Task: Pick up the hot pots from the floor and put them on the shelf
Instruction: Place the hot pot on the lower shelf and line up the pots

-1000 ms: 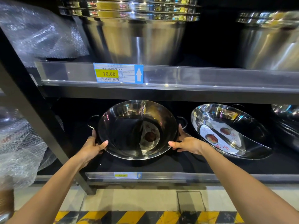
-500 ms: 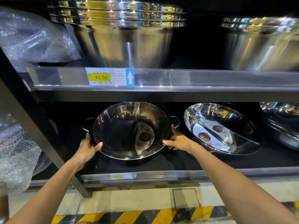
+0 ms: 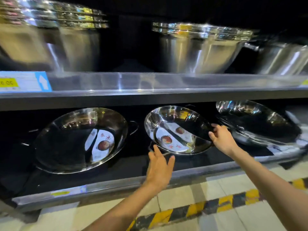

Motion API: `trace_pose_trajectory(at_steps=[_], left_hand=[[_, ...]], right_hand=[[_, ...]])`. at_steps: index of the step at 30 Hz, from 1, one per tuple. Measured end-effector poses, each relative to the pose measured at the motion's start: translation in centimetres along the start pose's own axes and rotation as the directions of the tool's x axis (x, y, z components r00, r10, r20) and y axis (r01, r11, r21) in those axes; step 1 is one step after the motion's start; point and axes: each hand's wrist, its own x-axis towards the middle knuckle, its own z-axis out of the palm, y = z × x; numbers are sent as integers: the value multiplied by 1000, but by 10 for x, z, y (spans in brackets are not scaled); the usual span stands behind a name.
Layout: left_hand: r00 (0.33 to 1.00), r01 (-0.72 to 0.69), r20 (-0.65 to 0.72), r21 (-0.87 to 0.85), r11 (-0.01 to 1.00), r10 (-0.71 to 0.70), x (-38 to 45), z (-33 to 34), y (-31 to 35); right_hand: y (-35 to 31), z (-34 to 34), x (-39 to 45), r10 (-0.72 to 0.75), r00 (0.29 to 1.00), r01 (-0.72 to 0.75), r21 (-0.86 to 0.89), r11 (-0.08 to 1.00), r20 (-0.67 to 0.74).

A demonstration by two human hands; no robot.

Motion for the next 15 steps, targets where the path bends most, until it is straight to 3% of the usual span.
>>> trace_pose_trajectory(at_steps=[3,8,15], left_hand=[[984,175,46,-81,981,-171,0,50,33],[946,294,-84,-180,939,-312,19,85,54],[886,244,-262,-436,866,-382,45,107,67]], right_hand=[[29,-2,27,10,995,-1,-88,996,101],[47,16,76,67,967,-36,-129,991,246],[62,32,125,40,967,-21,-79,997,250]])
